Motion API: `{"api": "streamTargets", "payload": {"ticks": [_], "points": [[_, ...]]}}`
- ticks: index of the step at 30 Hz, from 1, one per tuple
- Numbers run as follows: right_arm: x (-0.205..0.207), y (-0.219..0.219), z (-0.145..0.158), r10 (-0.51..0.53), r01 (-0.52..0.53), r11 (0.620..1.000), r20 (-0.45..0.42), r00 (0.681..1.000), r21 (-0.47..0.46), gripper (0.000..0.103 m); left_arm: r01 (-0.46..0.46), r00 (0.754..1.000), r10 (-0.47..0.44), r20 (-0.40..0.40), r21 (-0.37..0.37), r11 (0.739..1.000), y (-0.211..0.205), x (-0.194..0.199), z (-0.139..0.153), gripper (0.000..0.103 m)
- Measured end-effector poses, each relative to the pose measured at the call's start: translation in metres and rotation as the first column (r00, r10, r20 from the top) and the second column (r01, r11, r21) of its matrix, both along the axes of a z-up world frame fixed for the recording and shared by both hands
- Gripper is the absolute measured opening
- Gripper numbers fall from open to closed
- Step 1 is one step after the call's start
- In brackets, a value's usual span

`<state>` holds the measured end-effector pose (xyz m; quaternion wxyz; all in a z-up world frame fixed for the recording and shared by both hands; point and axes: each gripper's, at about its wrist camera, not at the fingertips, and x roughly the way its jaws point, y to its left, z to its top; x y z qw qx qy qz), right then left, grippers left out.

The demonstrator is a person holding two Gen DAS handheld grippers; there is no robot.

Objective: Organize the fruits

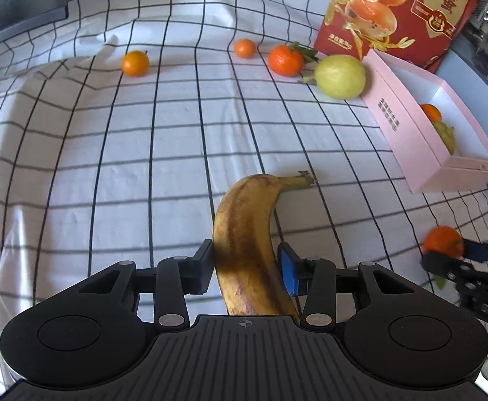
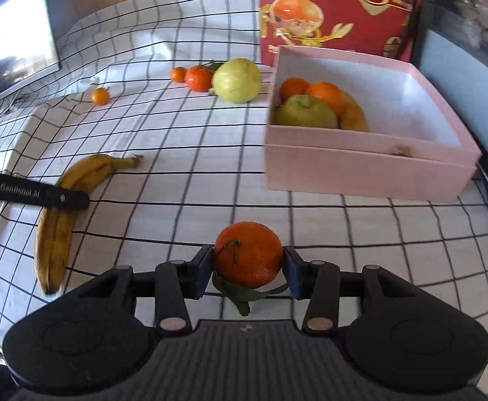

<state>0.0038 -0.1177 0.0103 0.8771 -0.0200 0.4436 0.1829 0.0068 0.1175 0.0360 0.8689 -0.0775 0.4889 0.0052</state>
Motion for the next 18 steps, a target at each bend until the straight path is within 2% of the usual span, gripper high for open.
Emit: {"api": "streamTargets", "payload": {"ticks": [10,13,18], "points": [[0.005,0.019,0.007,0.073,-0.071,0.996,0.032,0.997,-0.051,0.047,-0.039,0.999,0.04,0.003,-0.054,0.998,0.006,-0.009,0.0,0.045],[0.009,0.018,0.02,0.091,-0.087,0.994,0.063,0.994,-0.067,0.053,-0.055,0.998,0.056,0.015,-0.062,0.997,0.006,-0.012,0.0,0.045],[0.037,0.044,0.055,0.176,-0.17,0.983,0.105,0.979,-0.061,0.055,-0.087,0.995,0.091,0.036,-0.094,0.992,0.009,-0.016,-0.002,0.045]]}}
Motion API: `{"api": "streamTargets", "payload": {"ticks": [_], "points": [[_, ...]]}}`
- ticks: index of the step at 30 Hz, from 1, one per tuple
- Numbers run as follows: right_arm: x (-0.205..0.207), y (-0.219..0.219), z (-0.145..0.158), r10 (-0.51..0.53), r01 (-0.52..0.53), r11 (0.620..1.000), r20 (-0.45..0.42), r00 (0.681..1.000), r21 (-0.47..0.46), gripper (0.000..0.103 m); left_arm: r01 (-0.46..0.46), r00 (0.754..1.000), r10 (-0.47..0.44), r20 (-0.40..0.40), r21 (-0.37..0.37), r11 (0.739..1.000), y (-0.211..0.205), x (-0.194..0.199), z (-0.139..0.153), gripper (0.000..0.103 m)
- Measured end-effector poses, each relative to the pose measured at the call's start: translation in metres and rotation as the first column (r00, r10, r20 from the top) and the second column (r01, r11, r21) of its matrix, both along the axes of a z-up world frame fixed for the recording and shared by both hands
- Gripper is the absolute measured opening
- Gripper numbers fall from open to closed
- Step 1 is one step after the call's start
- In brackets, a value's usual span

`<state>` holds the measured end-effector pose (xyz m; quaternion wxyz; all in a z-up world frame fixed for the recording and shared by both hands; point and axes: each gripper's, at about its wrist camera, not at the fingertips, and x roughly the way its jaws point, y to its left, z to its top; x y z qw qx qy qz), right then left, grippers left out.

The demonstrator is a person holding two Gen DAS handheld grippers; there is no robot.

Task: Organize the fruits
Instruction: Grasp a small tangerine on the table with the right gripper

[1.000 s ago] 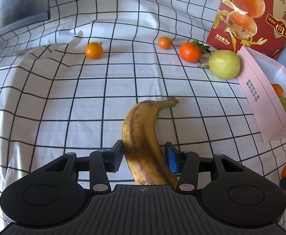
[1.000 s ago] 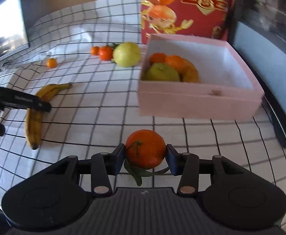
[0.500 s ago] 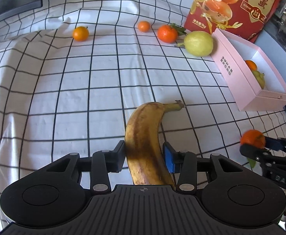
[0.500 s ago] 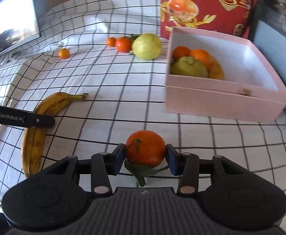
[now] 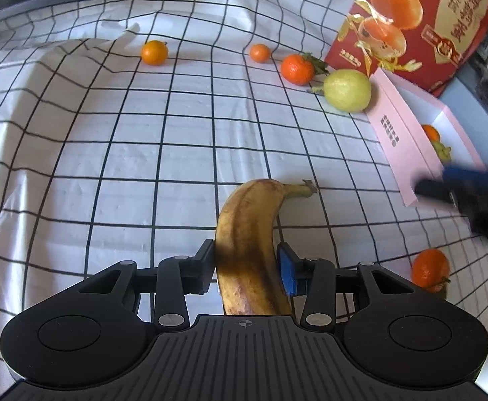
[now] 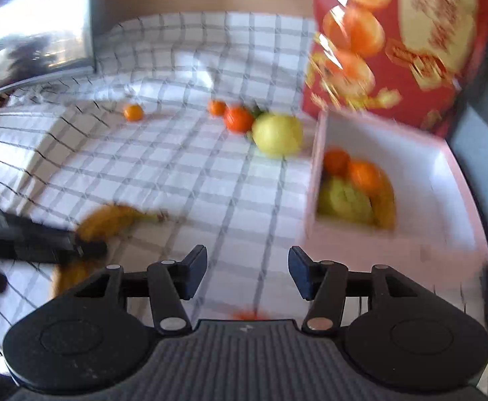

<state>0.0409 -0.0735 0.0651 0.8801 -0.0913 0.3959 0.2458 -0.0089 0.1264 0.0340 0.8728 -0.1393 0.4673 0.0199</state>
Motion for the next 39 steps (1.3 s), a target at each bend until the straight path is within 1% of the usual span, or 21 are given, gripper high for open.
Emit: {"api": "streamTargets", "payload": {"ticks": [4,7,12,14,17,19,22,25,27,28,31,35,37,39], "points": [[0.039,0.052,0.017,0.122,-0.121,0.992,-0.031,0.992,0.038,0.055,-0.036,0.999,0.037,0.013,-0.091,0.995,0.014,-0.003,-0.002,0.044],[0.063,0.101,0.015,0.225,-0.225,0.974,-0.017,0.974,0.015,0.055,-0.047,0.998,0.052,0.028,-0.145,0.988,0.023,-0.007,-0.006,0.044],[0.104,0.175,-0.001,0.341,-0.341,0.94,-0.026,0.94,0.005,0.054,-0.015,0.999,0.023,0.046,-0.161,0.987,0.027,-0.009,-0.007,0.044],[0.12,0.2,-0.006,0.352,-0.352,0.936,-0.018,0.936,0.015,0.054,-0.011,0.998,0.02,0.055,-0.168,0.986,0.027,-0.009,-0.008,0.044],[0.145,0.228,-0.017,0.354,-0.351,0.935,-0.042,0.934,0.055,0.054,-0.022,0.997,0.037,0.073,-0.195,0.98,0.03,-0.013,-0.009,0.044],[0.162,0.249,-0.028,0.329,-0.325,0.943,-0.071,0.942,0.068,0.054,-0.028,0.995,0.047,0.083,-0.214,0.976,0.033,-0.015,-0.011,0.043],[0.181,0.265,-0.038,0.286,-0.276,0.957,-0.127,0.95,0.092,0.054,-0.029,0.995,0.049,0.085,-0.226,0.974,0.035,-0.015,-0.011,0.043],[0.191,0.274,-0.049,0.261,-0.251,0.965,-0.178,0.949,0.079,0.054,-0.024,0.996,0.043,0.081,-0.213,0.977,0.035,-0.016,-0.009,0.043],[0.189,0.276,-0.051,0.268,-0.263,0.963,-0.157,0.95,0.057,0.048,-0.021,0.996,0.036,0.079,-0.192,0.981,0.032,-0.015,-0.009,0.044],[0.188,0.276,-0.05,0.281,-0.277,0.96,-0.143,0.949,0.045,0.036,-0.018,0.996,0.032,0.078,-0.177,0.984,0.029,-0.015,-0.008,0.044],[0.18,0.267,-0.039,0.301,-0.298,0.954,-0.12,0.946,0.044,0.034,-0.016,0.997,0.026,0.072,-0.135,0.991,0.021,-0.013,-0.008,0.043],[0.159,0.224,-0.011,0.308,-0.295,0.949,-0.118,0.944,0.114,0.034,0.042,0.997,-0.038,0.069,-0.065,0.997,0.013,-0.01,-0.005,0.045],[0.144,0.195,0.001,0.297,-0.279,0.949,-0.126,0.946,0.146,0.034,0.049,0.997,-0.045,0.067,-0.066,0.997,0.013,-0.009,-0.006,0.045],[0.127,0.164,0.011,0.279,-0.263,0.955,-0.109,0.954,0.141,0.034,0.042,0.997,-0.038,0.062,-0.076,0.996,0.014,-0.008,-0.006,0.045]]}}
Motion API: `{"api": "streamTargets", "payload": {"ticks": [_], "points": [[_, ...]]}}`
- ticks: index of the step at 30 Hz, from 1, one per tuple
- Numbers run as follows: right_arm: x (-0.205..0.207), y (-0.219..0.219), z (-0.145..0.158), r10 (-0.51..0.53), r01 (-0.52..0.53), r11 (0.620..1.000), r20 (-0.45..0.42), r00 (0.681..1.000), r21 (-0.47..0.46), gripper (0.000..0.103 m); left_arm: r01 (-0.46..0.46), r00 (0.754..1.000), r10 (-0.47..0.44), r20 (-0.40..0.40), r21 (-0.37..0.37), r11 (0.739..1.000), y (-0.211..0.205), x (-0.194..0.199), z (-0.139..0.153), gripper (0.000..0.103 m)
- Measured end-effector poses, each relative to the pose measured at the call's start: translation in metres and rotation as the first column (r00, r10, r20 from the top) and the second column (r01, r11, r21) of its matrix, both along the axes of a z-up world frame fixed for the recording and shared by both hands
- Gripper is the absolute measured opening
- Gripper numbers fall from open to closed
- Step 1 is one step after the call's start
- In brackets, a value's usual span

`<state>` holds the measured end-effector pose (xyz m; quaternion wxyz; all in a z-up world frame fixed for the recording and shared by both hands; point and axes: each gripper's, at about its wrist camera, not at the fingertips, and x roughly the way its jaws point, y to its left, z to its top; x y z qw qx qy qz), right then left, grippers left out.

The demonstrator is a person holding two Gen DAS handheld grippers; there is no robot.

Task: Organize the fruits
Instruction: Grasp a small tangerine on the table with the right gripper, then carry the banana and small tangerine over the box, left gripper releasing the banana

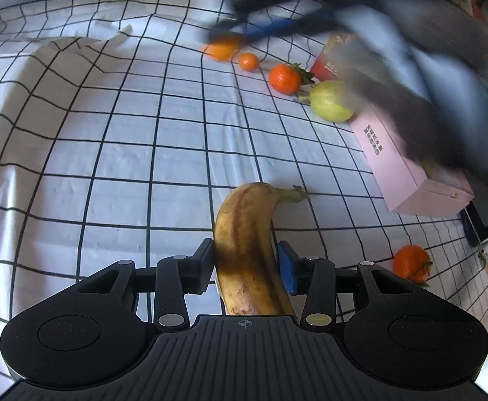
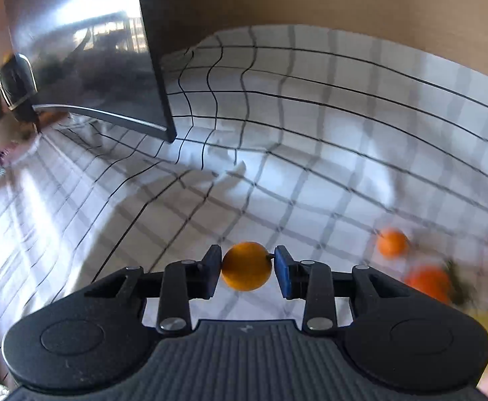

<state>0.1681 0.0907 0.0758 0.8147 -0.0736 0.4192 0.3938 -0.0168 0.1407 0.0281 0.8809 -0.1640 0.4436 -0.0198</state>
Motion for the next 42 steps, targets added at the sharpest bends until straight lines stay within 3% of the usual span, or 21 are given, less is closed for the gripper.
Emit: {"api": "streamTargets", "payload": {"ticks": [6,12,15,17,21,25,28,31,33,37,39,42], "points": [[-0.068,-0.098,0.02,-0.088,0.094,0.994,0.109,0.99,-0.058,0.034,0.004,0.999,-0.002,-0.043,0.05,0.999,-0.008,0.007,0.004,0.045],[-0.132,-0.183,0.025,-0.239,0.248,0.967,0.14,0.961,-0.053,0.034,0.015,0.994,-0.001,-0.107,0.128,0.992,-0.019,0.024,0.009,0.044],[-0.158,-0.221,0.024,-0.318,0.328,0.943,0.144,0.937,-0.051,0.034,0.047,0.997,-0.034,-0.071,0.192,0.98,-0.028,0.017,0.01,0.043],[-0.17,-0.244,0.024,-0.372,0.382,0.923,0.151,0.916,-0.042,0.034,0.074,0.997,-0.068,-0.035,0.192,0.979,-0.033,0.01,0.013,0.041],[-0.184,-0.285,0.027,-0.488,0.499,0.866,0.183,0.853,-0.016,0.034,0.15,0.985,-0.167,0.052,0.235,0.96,-0.054,-0.004,0.035,0.041],[-0.187,-0.315,0.03,-0.564,0.567,0.823,0.185,0.804,0.044,0.034,0.193,0.955,-0.238,0.179,0.236,0.952,-0.078,-0.001,0.081,0.041],[-0.187,-0.328,0.035,-0.586,0.581,0.809,0.192,0.787,0.089,0.034,0.212,0.911,-0.278,0.306,0.234,0.949,-0.092,0.008,0.13,0.041],[-0.182,-0.335,0.04,-0.588,0.573,0.809,0.203,0.783,0.132,0.034,0.219,0.854,-0.31,0.417,0.252,0.943,-0.111,0.027,0.179,0.041],[-0.175,-0.341,0.044,-0.587,0.567,0.809,0.208,0.782,0.154,0.034,0.224,0.824,-0.307,0.476,0.225,0.948,-0.126,0.045,0.204,0.041],[-0.161,-0.353,0.047,-0.579,0.552,0.815,0.214,0.787,0.176,0.034,0.251,0.795,-0.294,0.531,0.154,0.956,-0.162,0.092,0.229,0.041],[-0.157,-0.361,0.048,-0.565,0.538,0.825,0.221,0.795,0.171,0.034,0.261,0.818,-0.278,0.503,0.107,0.959,-0.183,0.123,0.223,0.041],[-0.153,-0.372,0.047,-0.544,0.523,0.839,0.234,0.806,0.15,0.034,0.262,0.885,-0.252,0.392,0.028,0.965,-0.208,0.163,0.193,0.041]]}}
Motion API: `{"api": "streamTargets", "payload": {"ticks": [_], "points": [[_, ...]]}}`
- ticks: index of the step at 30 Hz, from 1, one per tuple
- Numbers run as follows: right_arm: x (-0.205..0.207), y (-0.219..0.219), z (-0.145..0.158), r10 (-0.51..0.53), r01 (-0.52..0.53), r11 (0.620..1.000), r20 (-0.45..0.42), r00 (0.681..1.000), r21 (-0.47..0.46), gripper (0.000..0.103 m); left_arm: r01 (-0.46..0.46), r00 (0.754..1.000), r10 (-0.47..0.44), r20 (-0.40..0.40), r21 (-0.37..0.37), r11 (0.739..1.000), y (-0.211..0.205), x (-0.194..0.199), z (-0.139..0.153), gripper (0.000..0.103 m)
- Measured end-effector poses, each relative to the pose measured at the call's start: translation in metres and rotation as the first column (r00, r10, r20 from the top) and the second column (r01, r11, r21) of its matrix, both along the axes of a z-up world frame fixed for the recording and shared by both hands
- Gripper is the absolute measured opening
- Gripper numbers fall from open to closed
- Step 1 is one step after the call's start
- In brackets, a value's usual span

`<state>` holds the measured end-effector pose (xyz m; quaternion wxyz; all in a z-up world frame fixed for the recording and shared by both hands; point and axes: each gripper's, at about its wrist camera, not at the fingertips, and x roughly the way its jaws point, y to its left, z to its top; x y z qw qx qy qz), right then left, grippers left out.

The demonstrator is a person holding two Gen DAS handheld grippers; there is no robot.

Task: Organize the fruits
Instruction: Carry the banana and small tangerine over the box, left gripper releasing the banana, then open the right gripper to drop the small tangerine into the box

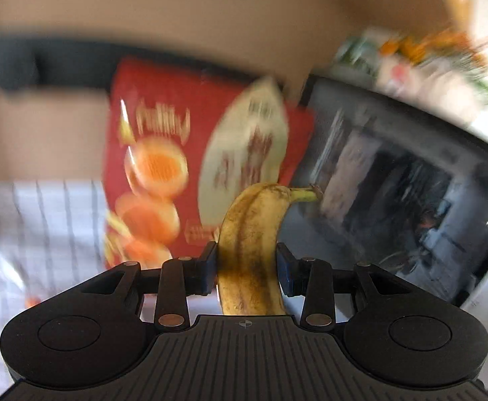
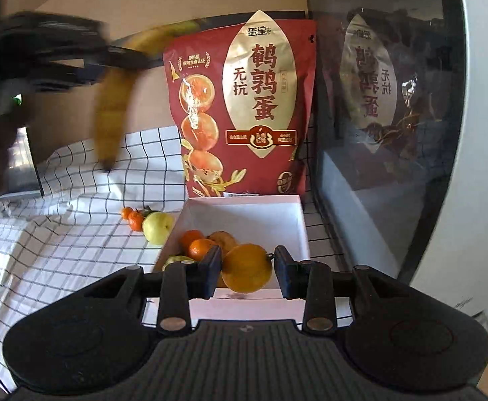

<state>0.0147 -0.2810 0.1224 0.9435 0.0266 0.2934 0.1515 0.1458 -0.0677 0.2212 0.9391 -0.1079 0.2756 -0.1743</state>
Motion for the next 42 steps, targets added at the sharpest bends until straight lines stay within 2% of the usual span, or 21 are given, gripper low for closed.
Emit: {"api": "streamTargets", "payload": {"ticks": [2,4,9,12,17,20,25,27,30,32,34,36,40,42], "points": [[0.003,-0.009,-0.002,0.017,-0.017,1.0,-0.006,1.0,-0.004,0.034,-0.002,0.995,0.004,-0.096,0.015,1.0,-0.019,0.024,-0.03,0.041],[0.005,-0.018,-0.007,0.027,-0.027,1.0,-0.029,0.999,0.005,0.034,-0.009,0.987,0.016,-0.159,0.044,0.999,-0.037,0.043,-0.058,0.041],[0.012,-0.03,-0.027,0.06,-0.058,0.998,-0.083,0.995,0.018,0.034,-0.06,0.966,0.074,-0.246,0.066,0.996,-0.062,0.068,-0.11,0.041],[0.014,-0.033,-0.036,0.086,-0.083,0.996,-0.104,0.991,0.035,0.034,-0.092,0.95,0.113,-0.292,0.083,0.992,-0.066,0.068,-0.132,0.041],[0.021,-0.039,-0.046,0.115,-0.108,0.992,-0.117,0.986,0.066,0.034,-0.139,0.908,0.208,-0.365,0.206,0.969,-0.08,0.063,-0.153,0.041],[0.026,-0.047,-0.052,0.128,-0.119,0.99,-0.118,0.985,0.082,0.034,-0.161,0.886,0.244,-0.393,0.233,0.959,-0.081,0.067,-0.161,0.041],[0.035,-0.061,-0.057,0.158,-0.148,0.985,-0.116,0.98,0.094,0.034,-0.108,0.898,0.219,-0.383,0.291,0.951,-0.095,0.079,-0.166,0.042],[0.037,-0.065,-0.058,0.175,-0.164,0.982,-0.117,0.978,0.097,0.034,-0.101,0.893,0.218,-0.394,0.297,0.95,-0.096,0.082,-0.166,0.042],[0.041,-0.068,-0.061,0.201,-0.19,0.977,-0.123,0.972,0.097,0.034,-0.081,0.878,0.201,-0.434,0.279,0.957,-0.091,0.084,-0.163,0.042],[0.041,-0.069,-0.061,0.223,-0.213,0.973,-0.118,0.968,0.093,0.034,-0.095,0.89,0.184,-0.416,0.226,0.969,-0.081,0.079,-0.155,0.041],[0.041,-0.07,-0.06,0.242,-0.233,0.968,-0.112,0.964,0.093,0.034,-0.124,0.909,0.2,-0.364,0.222,0.967,-0.072,0.072,-0.143,0.04],[0.042,-0.072,-0.061,0.261,-0.251,0.963,-0.113,0.959,0.095,0.034,-0.153,0.918,0.208,-0.339,0.183,0.971,-0.06,0.065,-0.134,0.04],[0.044,-0.07,-0.06,0.279,-0.271,0.959,-0.11,0.954,0.082,0.034,-0.187,0.92,0.195,-0.341,0.058,0.981,-0.022,0.039,-0.117,0.04],[0.047,-0.065,-0.058,0.284,-0.278,0.958,-0.106,0.953,0.072,0.034,-0.204,0.912,0.202,-0.356,0.034,0.978,-0.004,0.02,-0.114,0.04]]}}
